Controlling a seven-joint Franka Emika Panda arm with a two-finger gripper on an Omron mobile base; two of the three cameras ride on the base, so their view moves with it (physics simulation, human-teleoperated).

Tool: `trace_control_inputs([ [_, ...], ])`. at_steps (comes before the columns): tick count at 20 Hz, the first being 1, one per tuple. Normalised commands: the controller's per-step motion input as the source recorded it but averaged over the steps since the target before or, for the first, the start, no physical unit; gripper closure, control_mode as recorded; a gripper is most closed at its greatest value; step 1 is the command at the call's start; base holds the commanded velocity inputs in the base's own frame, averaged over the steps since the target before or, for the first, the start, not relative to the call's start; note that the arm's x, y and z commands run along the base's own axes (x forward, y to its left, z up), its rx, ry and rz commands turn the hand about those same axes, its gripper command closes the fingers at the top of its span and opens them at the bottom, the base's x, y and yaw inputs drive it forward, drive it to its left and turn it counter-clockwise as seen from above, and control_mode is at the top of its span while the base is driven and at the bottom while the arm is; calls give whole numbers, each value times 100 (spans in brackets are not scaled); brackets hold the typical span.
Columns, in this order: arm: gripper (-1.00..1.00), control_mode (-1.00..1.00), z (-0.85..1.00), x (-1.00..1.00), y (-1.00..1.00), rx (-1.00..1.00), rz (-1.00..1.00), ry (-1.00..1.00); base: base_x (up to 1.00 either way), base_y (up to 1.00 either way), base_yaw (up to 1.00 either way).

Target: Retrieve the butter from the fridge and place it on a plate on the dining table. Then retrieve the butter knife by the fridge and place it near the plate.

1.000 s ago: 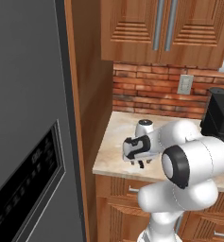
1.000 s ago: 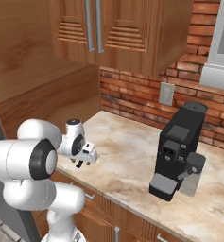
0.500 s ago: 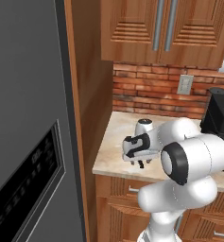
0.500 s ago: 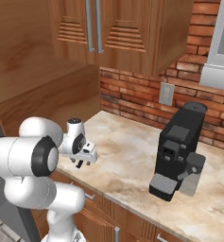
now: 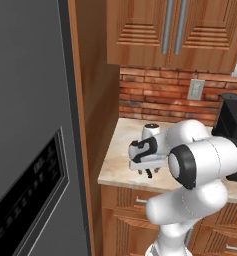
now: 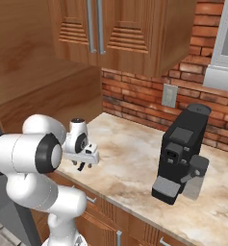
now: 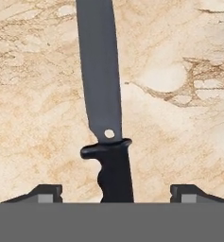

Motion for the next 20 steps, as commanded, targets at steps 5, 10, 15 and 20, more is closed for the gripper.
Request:
trace_control_inputs([
  [5, 100, -100, -33, 0, -44, 2, 0, -9, 0, 0, 0],
  [10, 100, -100, -13, 0, -20, 6, 0, -12, 0, 0, 0],
  [15, 100, -100, -16, 0, 2, 0, 0, 0, 0, 0, 0],
  [20, 100, -100, 11, -1, 8, -1, 0, 1, 0, 0, 0],
])
